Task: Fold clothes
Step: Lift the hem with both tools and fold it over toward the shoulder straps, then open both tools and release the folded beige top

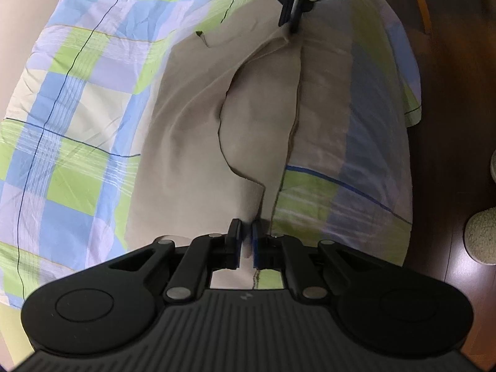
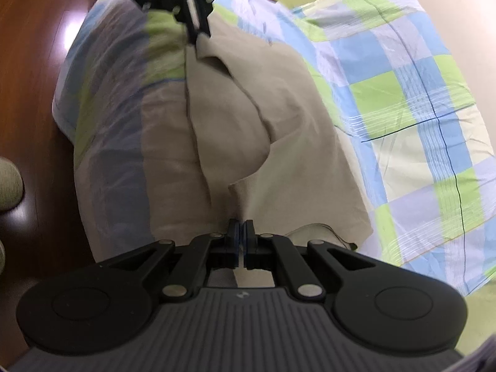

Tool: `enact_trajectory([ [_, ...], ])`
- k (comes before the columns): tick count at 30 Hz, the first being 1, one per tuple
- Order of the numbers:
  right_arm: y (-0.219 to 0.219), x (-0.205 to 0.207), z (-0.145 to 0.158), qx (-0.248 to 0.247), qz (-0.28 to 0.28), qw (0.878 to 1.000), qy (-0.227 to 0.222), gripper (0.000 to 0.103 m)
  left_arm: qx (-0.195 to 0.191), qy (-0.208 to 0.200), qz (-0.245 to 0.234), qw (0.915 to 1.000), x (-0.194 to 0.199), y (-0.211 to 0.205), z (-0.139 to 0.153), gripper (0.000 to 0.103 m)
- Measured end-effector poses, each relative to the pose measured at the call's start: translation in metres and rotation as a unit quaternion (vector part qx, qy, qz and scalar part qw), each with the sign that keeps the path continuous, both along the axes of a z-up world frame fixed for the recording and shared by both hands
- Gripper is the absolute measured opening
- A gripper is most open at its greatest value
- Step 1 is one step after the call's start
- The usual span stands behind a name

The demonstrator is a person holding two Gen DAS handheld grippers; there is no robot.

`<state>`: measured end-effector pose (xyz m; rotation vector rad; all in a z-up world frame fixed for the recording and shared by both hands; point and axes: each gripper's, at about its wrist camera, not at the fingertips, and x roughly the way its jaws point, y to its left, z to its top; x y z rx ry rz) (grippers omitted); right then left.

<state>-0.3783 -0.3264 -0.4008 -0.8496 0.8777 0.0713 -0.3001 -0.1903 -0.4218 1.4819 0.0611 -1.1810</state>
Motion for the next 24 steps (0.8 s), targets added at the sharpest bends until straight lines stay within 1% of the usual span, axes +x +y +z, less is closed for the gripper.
enact_trajectory([
  [1,0.000,-0.002,0.004,0.014,-0.003,1.000,0.002,0.016,0.003,0.001,0.003,1.0000,-0.001,0.002,0.000,0.012],
  [2,0.001,-0.003,0.007,0.029,-0.006,1.000,0.004,0.019,0.007,0.002,0.005,1.0000,-0.001,0.004,0.001,0.016],
  [5,0.000,-0.008,0.022,0.078,-0.024,0.997,0.005,0.019,0.015,0.009,0.014,0.9997,-0.004,0.011,0.006,0.020],
  [6,-0.001,-0.010,0.028,0.096,-0.035,0.995,0.003,0.018,0.010,0.012,0.020,0.9997,-0.005,0.014,0.012,0.020],
  [7,-0.002,-0.010,0.032,0.106,-0.042,0.993,-0.004,0.017,-0.004,0.021,0.030,0.9993,-0.005,0.013,0.019,0.020],
  [8,-0.009,-0.010,0.044,0.137,-0.069,0.988,-0.029,0.016,-0.019,0.033,0.041,0.9985,-0.004,0.011,0.026,0.020],
  [9,-0.013,-0.006,0.048,0.153,-0.085,0.983,-0.045,0.014,-0.034,0.045,0.052,0.9971,-0.003,0.008,0.033,0.020],
  [11,-0.022,0.001,0.054,0.185,-0.116,0.973,-0.074,0.014,-0.066,0.061,0.070,0.9935,0.001,-0.006,0.041,0.020],
  [14,-0.035,0.017,0.048,0.217,-0.150,0.961,-0.088,0.014,-0.091,0.073,0.089,0.9892,0.009,-0.023,0.038,0.019],
  [15,-0.036,0.020,0.045,0.224,-0.159,0.958,-0.086,0.014,-0.098,0.091,0.100,0.9860,0.014,-0.029,0.037,0.019],
  [16,-0.038,0.023,0.040,0.237,-0.175,0.952,-0.080,0.014,-0.099,0.103,0.105,0.9841,0.017,-0.031,0.036,0.019],
  [17,-0.040,0.026,0.034,0.248,-0.189,0.947,-0.073,0.015,-0.088,0.125,0.108,0.9823,0.019,-0.032,0.034,0.019],
  [18,-0.041,0.026,0.031,0.257,-0.194,0.945,-0.061,0.014,-0.083,0.134,0.108,0.9815,0.020,-0.032,0.032,0.018],
  [19,-0.041,0.025,0.027,0.265,-0.198,0.942,-0.050,0.014,-0.070,0.123,0.099,0.9850,0.017,-0.027,0.027,0.018],
  [20,-0.038,0.020,0.021,0.264,-0.200,0.943,-0.040,0.015,-0.051,0.107,0.086,0.9893,0.011,-0.021,0.020,0.018],
  [21,-0.036,0.018,0.022,0.262,-0.196,0.944,-0.035,0.015,-0.042,0.097,0.079,0.9913,0.008,-0.016,0.016,0.018],
  [23,-0.034,0.013,0.027,0.260,-0.197,0.945,-0.035,0.014,-0.034,0.101,0.079,0.9912,0.007,-0.006,0.021,0.020],
  [24,-0.036,0.010,0.032,0.263,-0.201,0.943,-0.044,0.014,-0.039,0.104,0.082,0.9904,0.008,-0.002,0.026,0.020],
])
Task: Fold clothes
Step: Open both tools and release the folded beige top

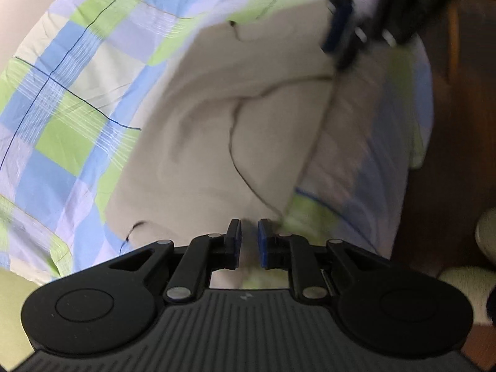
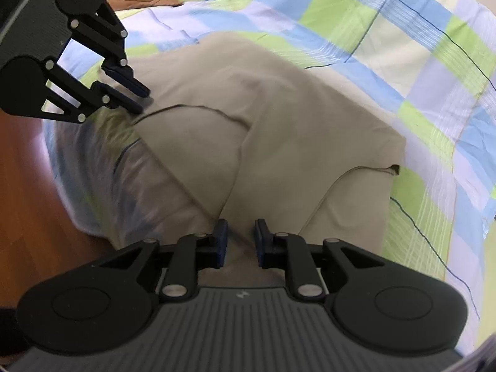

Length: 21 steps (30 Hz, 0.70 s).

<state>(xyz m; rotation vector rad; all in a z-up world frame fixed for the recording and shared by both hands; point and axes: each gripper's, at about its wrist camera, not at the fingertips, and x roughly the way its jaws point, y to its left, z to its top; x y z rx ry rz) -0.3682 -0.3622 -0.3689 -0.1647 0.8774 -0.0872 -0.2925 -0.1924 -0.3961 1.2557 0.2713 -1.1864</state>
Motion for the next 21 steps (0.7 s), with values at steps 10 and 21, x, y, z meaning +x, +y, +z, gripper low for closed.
enact_trajectory([
  [10,-0.017,-0.004,0.003,0.042,-0.090,0.995,0.014,0.015,0.038,0.059,0.007,0.9975,0.012,0.001,0.023,0.026],
  [21,-0.006,0.029,0.047,0.106,-0.227,0.965,-0.081,0.012,0.014,0.068,0.001,0.9976,0.112,-0.033,0.082,0.041],
])
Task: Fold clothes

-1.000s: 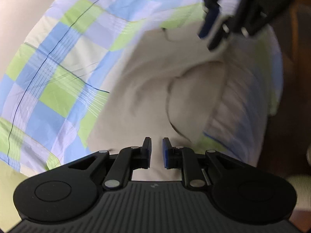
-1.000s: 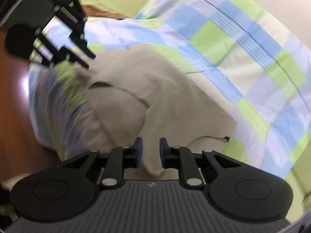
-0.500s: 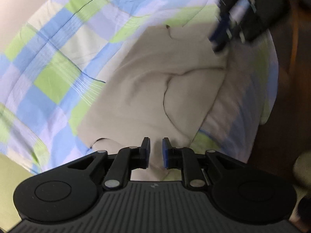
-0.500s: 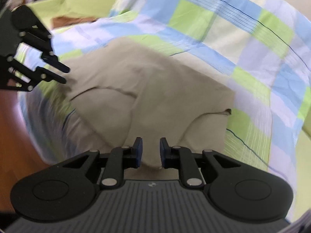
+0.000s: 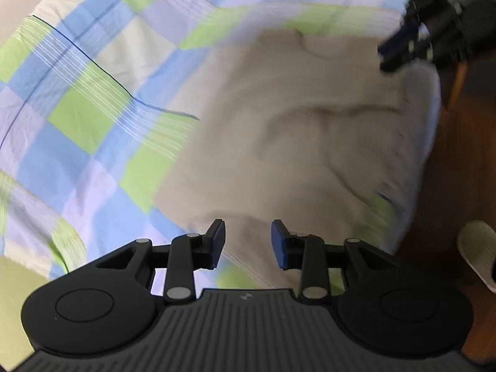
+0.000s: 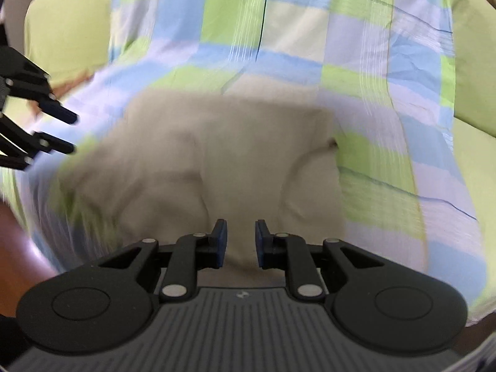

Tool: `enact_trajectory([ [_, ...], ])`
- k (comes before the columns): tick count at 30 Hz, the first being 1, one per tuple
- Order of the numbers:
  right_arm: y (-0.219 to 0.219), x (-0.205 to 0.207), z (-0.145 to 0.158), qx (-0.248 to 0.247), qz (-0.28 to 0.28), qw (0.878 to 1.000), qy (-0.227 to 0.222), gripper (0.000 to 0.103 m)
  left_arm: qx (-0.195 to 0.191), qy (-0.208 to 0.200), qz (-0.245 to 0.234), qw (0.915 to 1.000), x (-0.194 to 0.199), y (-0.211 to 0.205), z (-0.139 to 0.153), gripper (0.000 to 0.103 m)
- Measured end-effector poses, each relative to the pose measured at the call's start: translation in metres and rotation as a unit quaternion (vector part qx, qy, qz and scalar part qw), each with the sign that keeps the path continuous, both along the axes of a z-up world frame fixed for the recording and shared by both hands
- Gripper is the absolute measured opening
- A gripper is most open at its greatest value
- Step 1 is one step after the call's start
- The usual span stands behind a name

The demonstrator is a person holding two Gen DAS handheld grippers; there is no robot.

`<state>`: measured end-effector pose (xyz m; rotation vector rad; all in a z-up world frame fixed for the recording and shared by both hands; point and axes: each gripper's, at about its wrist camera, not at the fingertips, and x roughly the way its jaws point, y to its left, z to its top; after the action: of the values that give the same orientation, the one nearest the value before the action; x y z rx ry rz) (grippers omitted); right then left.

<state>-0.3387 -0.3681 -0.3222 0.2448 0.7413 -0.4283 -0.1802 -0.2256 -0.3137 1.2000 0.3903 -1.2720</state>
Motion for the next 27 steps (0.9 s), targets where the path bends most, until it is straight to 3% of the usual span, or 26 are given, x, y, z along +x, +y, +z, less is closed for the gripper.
enact_trajectory([
  [4,0.005,0.057,-0.008,0.007,-0.046,0.999,-0.024,0.009,-0.008,0.037,-0.063,0.9973,0.050,-0.025,-0.018,0.041],
  [5,0.008,0.074,-0.015,0.004,-0.069,0.997,-0.015,0.009,-0.006,0.049,-0.086,0.9951,0.064,-0.029,-0.022,0.041],
  [7,0.010,0.107,-0.044,0.026,-0.123,0.991,0.046,0.008,-0.003,0.061,-0.122,0.9906,0.083,-0.033,-0.026,0.041],
  [10,0.029,0.120,-0.048,0.013,-0.210,0.976,0.059,0.009,0.000,0.053,-0.221,0.9739,0.132,-0.021,-0.021,0.041],
  [13,0.062,0.131,-0.027,-0.014,-0.270,0.960,0.067,0.012,0.013,0.055,-0.257,0.9648,0.167,-0.012,-0.017,0.041],
  [16,0.100,0.154,-0.010,-0.024,-0.263,0.962,0.069,0.012,0.025,0.042,-0.298,0.9533,0.192,-0.002,-0.017,0.041],
  [19,0.151,0.209,-0.007,-0.046,-0.197,0.976,0.076,0.017,0.028,0.039,-0.330,0.9426,0.198,-0.001,-0.018,0.041],
  [21,0.170,0.238,-0.010,-0.067,-0.164,0.981,0.081,0.018,0.032,0.032,-0.369,0.9281,0.198,-0.001,-0.024,0.041],
  [23,0.178,0.263,-0.015,-0.094,-0.141,0.982,0.085,0.022,0.033,0.022,-0.393,0.9189,0.197,0.000,-0.028,0.041],
  [27,0.172,0.300,-0.031,-0.169,-0.120,0.972,0.114,0.029,0.030,-0.024,-0.472,0.8806,0.196,0.003,-0.041,0.041],
])
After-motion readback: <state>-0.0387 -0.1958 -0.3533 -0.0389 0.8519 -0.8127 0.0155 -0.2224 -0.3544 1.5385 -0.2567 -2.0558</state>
